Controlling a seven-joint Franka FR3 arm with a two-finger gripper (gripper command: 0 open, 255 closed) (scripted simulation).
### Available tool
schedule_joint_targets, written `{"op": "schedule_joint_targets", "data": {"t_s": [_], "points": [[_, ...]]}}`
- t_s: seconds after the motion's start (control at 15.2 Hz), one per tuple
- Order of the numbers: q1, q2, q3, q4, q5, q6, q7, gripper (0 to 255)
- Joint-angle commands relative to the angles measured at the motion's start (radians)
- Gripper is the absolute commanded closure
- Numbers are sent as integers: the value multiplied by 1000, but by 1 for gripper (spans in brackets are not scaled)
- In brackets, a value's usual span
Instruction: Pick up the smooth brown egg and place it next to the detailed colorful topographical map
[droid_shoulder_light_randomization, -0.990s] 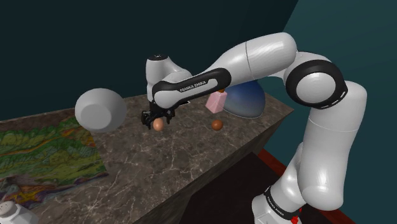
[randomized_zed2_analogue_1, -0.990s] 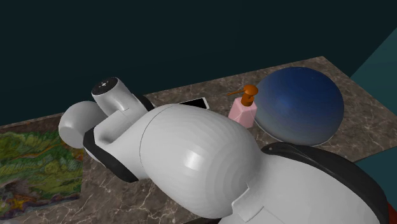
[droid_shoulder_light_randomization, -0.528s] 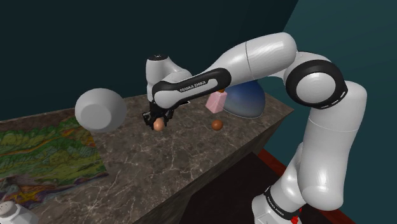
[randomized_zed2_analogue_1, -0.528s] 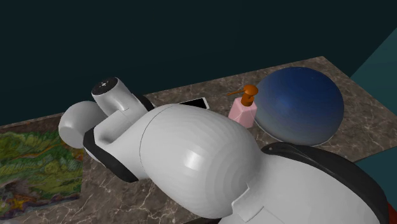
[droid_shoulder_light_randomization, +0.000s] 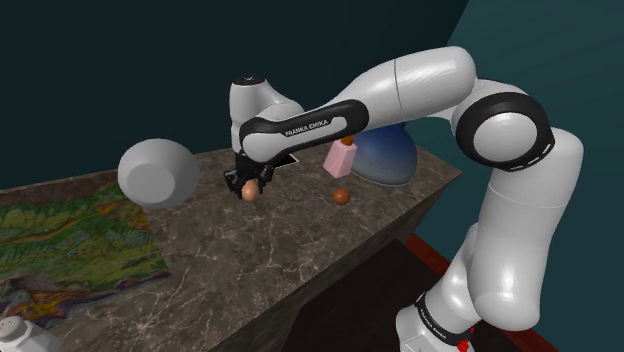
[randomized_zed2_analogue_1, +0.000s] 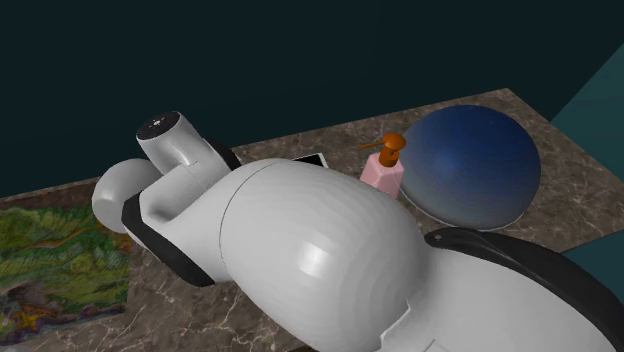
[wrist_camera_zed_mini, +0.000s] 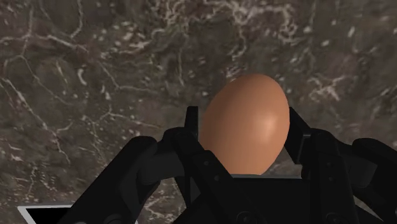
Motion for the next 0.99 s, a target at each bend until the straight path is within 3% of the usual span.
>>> {"op": "schedule_joint_targets", "data": {"t_s": [0.0, 0.92], "points": [[-1, -12, 1, 10, 2, -22, -4, 255], [-1, -82, 4, 105, 16, -186, -24, 255]]}}
